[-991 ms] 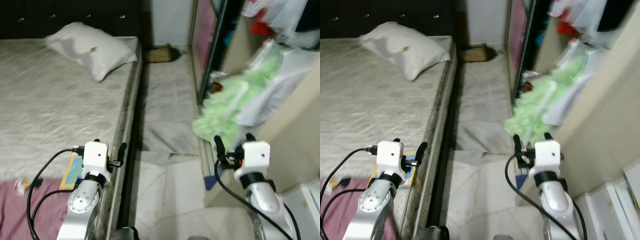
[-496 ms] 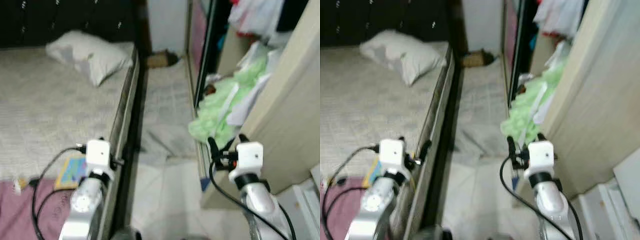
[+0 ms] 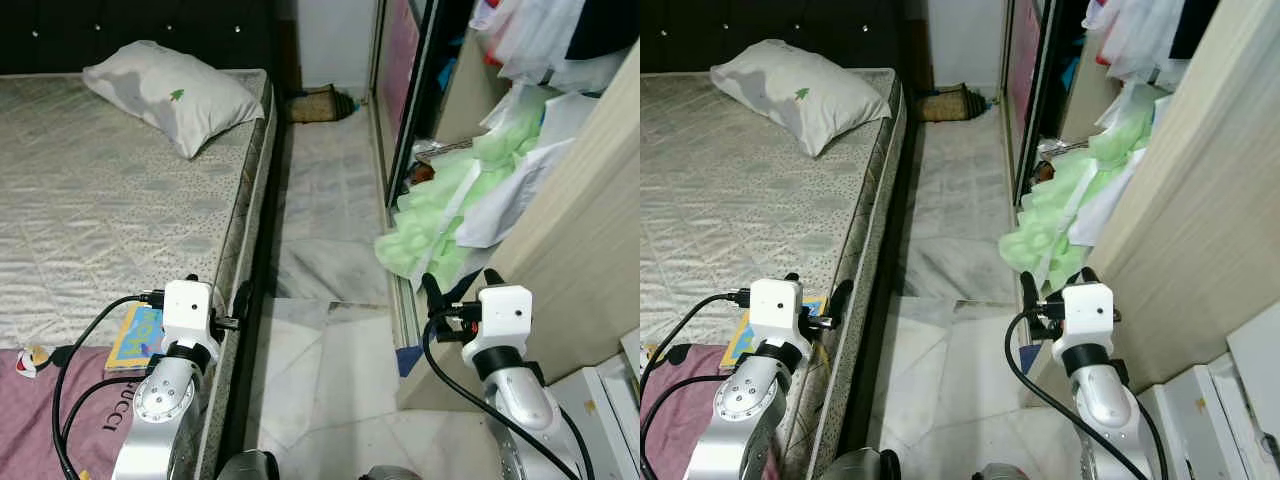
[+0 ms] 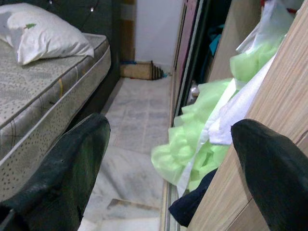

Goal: Clean up the room

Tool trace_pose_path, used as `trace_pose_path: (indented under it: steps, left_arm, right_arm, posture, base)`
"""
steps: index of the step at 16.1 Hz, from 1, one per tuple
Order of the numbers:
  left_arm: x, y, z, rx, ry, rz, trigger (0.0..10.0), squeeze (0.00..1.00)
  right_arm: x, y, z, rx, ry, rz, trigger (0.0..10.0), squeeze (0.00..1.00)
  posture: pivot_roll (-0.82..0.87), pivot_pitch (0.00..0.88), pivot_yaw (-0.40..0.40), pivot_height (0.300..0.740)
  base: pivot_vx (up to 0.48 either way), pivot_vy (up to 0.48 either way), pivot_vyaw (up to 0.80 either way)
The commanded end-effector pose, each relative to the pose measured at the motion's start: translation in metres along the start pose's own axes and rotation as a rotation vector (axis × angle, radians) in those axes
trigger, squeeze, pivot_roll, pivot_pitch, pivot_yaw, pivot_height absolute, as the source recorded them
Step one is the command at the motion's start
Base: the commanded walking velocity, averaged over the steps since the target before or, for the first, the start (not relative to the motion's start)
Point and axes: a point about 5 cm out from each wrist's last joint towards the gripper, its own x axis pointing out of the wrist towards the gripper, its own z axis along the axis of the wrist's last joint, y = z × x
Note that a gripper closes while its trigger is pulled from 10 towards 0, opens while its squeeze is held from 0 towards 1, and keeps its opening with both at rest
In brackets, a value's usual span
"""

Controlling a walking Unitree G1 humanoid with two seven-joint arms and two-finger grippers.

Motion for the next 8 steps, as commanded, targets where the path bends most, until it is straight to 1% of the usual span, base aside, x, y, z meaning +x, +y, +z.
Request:
trace_pose_path:
  steps: [1, 3, 5, 7, 8]
  left_arm:
    - [-0.004, 0.004, -0.001, 0.012, 0.008, 0.013, 10.0, 0.0]
    - [-0.008, 0.008, -0.003, 0.009, 0.014, 0.023, 10.0, 0.0]
    - [-0.01, 0.009, -0.004, 0.003, 0.021, 0.029, 10.0, 0.0]
    - [-0.016, 0.015, -0.012, 0.046, 0.058, 0.05, 10.0, 0.0]
    - [-0.021, 0.02, -0.017, 0.039, 0.078, 0.057, 10.0, 0.0]
  right_arm:
    - [-0.005, -0.002, 0.003, 0.02, -0.015, -0.024, 10.0, 0.0]
    - [-0.014, -0.001, 0.006, 0.014, -0.031, -0.025, 10.0, 0.0]
    - [-0.017, 0.0, 0.004, 0.018, -0.019, -0.025, 10.0, 0.0]
    - [-0.031, -0.003, -0.008, -0.001, 0.043, -0.008, 10.0, 0.0]
    - [-0.038, -0.007, -0.012, -0.006, 0.07, -0.013, 10.0, 0.0]
  posture:
    - [-0.07, 0.097, 0.034, 0.74]
    - [-0.07, 0.098, 0.036, 0.74]
    - [-0.07, 0.097, 0.035, 0.74]
    - [-0.07, 0.095, 0.033, 0.74]
    - [-0.07, 0.1, 0.033, 0.74]
  base:
    - [0.0, 0.0, 0.0]
    - [0.0, 0.0, 0.0]
    - [0.0, 0.0, 0.0]
    - [0.0, 0.0, 0.0]
    - [0.0, 0.0, 0.0]
